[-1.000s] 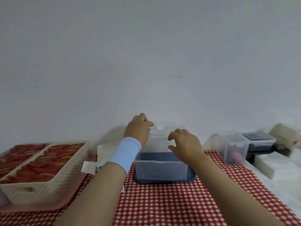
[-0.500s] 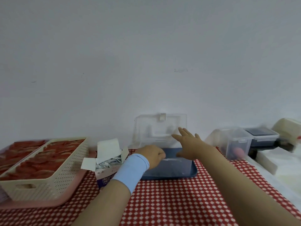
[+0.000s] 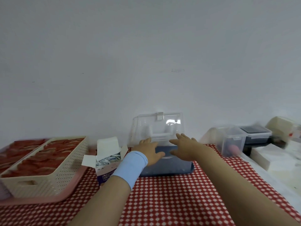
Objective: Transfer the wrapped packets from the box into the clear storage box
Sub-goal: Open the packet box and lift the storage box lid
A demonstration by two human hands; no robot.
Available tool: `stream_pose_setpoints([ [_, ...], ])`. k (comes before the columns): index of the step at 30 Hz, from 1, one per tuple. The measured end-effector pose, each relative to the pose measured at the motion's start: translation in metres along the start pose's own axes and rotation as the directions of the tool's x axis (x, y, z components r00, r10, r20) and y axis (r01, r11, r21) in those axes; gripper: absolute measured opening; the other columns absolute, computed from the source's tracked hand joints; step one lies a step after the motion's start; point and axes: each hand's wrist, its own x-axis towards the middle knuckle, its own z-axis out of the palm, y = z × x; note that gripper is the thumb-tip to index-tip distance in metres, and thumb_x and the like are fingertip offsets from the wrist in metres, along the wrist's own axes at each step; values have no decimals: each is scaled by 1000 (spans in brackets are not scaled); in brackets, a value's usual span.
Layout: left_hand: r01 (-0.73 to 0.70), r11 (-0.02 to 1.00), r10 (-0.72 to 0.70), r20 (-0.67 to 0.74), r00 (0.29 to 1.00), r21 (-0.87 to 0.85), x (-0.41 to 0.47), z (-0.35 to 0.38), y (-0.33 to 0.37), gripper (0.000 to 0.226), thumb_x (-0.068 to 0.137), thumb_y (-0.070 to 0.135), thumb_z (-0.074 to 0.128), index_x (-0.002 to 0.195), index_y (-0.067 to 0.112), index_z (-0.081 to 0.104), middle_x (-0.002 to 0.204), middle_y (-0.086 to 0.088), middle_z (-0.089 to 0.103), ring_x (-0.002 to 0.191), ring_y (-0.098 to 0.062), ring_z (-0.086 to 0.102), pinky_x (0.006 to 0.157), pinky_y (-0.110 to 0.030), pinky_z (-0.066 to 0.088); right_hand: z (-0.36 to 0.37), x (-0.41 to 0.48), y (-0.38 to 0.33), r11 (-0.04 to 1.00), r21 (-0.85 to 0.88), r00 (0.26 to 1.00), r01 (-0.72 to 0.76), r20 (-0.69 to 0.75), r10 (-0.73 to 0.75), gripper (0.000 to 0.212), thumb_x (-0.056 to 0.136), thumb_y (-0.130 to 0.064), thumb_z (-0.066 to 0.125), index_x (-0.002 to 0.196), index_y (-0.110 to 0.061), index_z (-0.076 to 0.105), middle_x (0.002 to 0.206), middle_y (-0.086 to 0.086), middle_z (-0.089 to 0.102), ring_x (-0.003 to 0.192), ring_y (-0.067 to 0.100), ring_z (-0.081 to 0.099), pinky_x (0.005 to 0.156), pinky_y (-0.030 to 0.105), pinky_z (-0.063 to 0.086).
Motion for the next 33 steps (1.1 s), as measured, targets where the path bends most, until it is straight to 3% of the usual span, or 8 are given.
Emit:
stream_pose_setpoints([
  [2,-48,998,45,-60,997,-49,-4,-7,-1,65,98,54,43,156,30,25,166,-1,14,151,-23,16,118,-45,26,-9,-2,-9,1000,-2,998,23,-61,-23,62,102,-48,42,157,-28,24,167,7,8,154,25,4,122,53,10],
  [5,-150,971,94,-279,956,-186,-15,-28,-13,52,99,43,49,149,30,40,157,3,34,144,-19,30,116,-38,29,-27,-6,-34,993,51,976,105,-195,-93,56,101,-45,46,154,-28,34,164,6,22,151,25,19,120,47,20],
  [10,-135,982,50,-499,865,-135,-47,-54,-66,21,99,30,54,117,27,63,118,6,60,112,-15,49,97,-30,40,-49,-12,-92,948,123,909,292,-343,-236,36,103,-27,48,138,-27,57,141,-2,58,124,19,56,105,37,45],
  [13,-54,962,-87,-489,868,-268,-63,-55,-106,12,97,22,56,104,29,61,102,8,60,94,-13,54,87,-30,45,-53,-11,-130,925,113,885,363,-351,-305,31,101,-23,50,127,-24,68,129,-2,67,111,17,63,98,36,51],
  [16,30,930,-191,-414,890,-366,-73,-46,-138,12,96,23,58,101,34,61,101,13,60,86,-6,56,82,-26,44,-42,0,-162,912,112,882,395,-324,-342,29,101,-24,50,121,-26,71,126,-4,69,107,16,64,96,36,52],
  [21,103,912,-227,-282,932,-396,-74,-23,-162,24,91,30,65,115,35,67,116,12,61,94,-5,57,90,-27,46,-17,25,-188,922,-35,887,385,-262,-380,33,100,-29,53,130,-33,63,135,-3,61,123,20,50,105,38,38],
  [27,62,909,-165,-219,962,-412,-73,-14,-172,27,90,34,68,117,31,71,111,14,62,97,-4,56,82,-20,37,3,43,-196,931,-93,896,354,-252,-366,29,99,-27,49,117,-32,71,114,-3,69,103,20,56,92,37,41],
  [33,-36,862,-187,-382,905,-506,-72,-16,-184,13,93,35,63,87,29,73,87,11,72,81,-10,65,75,-27,49,-4,43,-195,903,190,880,386,-369,-298,20,99,-28,56,107,-28,74,97,-10,72,89,11,62,88,32,47],
])
